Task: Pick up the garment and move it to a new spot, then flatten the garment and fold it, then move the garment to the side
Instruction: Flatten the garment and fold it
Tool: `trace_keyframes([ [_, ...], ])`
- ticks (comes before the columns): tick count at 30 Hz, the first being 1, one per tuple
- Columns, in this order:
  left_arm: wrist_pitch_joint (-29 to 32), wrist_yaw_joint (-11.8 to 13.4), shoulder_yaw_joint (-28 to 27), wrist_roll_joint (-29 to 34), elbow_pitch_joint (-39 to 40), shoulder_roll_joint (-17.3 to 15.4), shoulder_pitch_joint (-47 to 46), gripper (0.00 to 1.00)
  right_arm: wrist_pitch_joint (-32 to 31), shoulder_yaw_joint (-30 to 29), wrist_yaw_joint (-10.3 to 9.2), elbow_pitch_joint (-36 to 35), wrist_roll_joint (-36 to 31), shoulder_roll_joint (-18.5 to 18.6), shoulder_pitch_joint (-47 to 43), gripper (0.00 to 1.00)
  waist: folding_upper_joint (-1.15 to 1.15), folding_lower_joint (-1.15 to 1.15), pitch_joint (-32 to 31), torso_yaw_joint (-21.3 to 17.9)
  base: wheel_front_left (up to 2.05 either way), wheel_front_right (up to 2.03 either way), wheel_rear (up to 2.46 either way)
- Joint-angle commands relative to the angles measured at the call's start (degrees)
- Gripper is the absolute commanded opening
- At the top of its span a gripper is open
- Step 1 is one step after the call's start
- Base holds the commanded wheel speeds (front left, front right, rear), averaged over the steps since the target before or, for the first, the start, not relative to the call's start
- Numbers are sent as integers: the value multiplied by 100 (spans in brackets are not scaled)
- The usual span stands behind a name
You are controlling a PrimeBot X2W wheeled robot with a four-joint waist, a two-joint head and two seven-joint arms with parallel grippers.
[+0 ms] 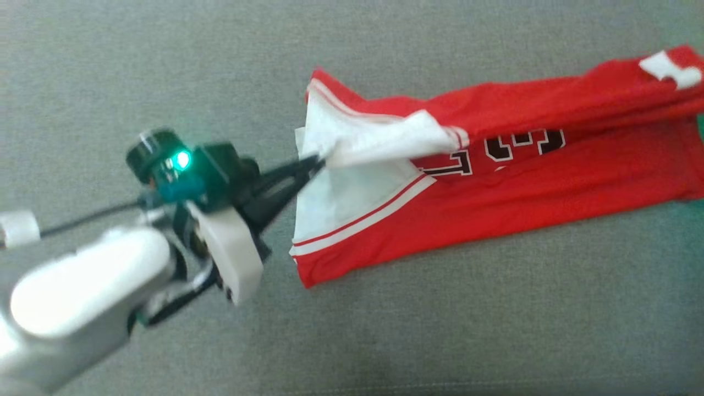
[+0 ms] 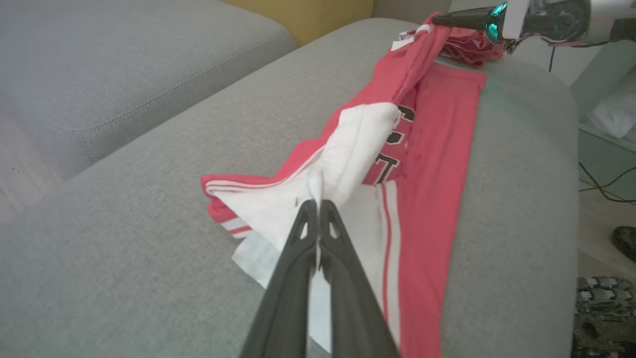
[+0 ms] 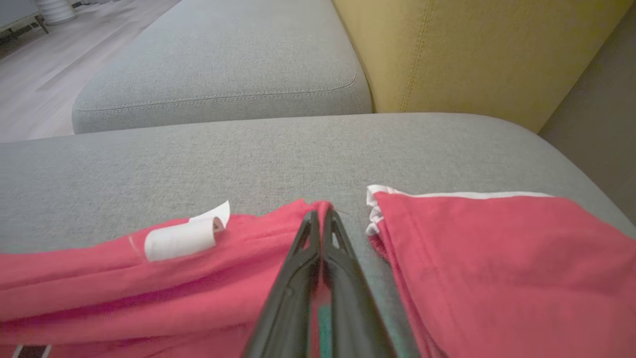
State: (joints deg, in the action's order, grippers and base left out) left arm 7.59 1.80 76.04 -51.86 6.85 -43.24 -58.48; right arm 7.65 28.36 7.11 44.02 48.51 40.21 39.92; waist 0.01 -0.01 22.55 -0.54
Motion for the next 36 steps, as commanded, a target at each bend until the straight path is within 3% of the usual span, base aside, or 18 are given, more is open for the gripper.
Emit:
trace_keyframes([
  [1,34,209,-269,-23,375,-276,88,0,79,30,37,-145,61,262,-280,0,-1,1,-101,76,0,0,0],
  [6,-72,516,-269,-117,711,-144,673,0,95,-6,37,-175,20,260,-570,0,-1,1,-107,127,0,0,0],
  [7,-143,561,-269,-120,694,-91,742,0,115,-26,37,-166,-7,239,-594,5,-1,1,-96,130,0,0,0],
  [8,-216,613,-269,-114,649,-31,805,16,136,-54,37,-139,-39,210,-610,27,-1,1,-85,130,0,0,0],
  [9,-283,648,-269,-121,592,41,874,45,161,-86,37,-106,-74,175,-626,57,-1,1,-81,132,0,0,0],
  [10,-374,690,-274,-127,526,123,941,100,177,-131,37,-64,-90,131,-648,96,-1,1,-82,135,0,0,0],
  [11,-467,750,-279,-119,440,202,1006,100,202,-189,37,-23,-96,82,-674,100,-1,1,-92,137,0,0,0],
  [20,-1813,1600,-548,146,-411,846,1735,100,517,-788,37,12,53,-192,-1265,100,-1,1,-428,285,0,0,0],
  [22,-2168,1882,-847,151,-782,1151,2105,100,589,-1008,37,-85,93,-233,-1498,100,-1,1,-567,386,0,0,0],
  [26,-2253,2137,-1543,559,-846,1645,2557,100,602,-1264,37,-50,139,-274,-1671,100,-1,1,-660,622,0,0,0],
  [31,-2256,2184,-2305,1620,-598,2109,3188,100,428,-1562,37,403,250,-364,-1715,100,-1,1,-661,924,0,0,0],
  [36,-2257,2057,-2929,2418,-361,2492,3699,100,28,-1532,37,989,192,-486,-1763,100,-1,1,-691,1148,0,0,0],
])
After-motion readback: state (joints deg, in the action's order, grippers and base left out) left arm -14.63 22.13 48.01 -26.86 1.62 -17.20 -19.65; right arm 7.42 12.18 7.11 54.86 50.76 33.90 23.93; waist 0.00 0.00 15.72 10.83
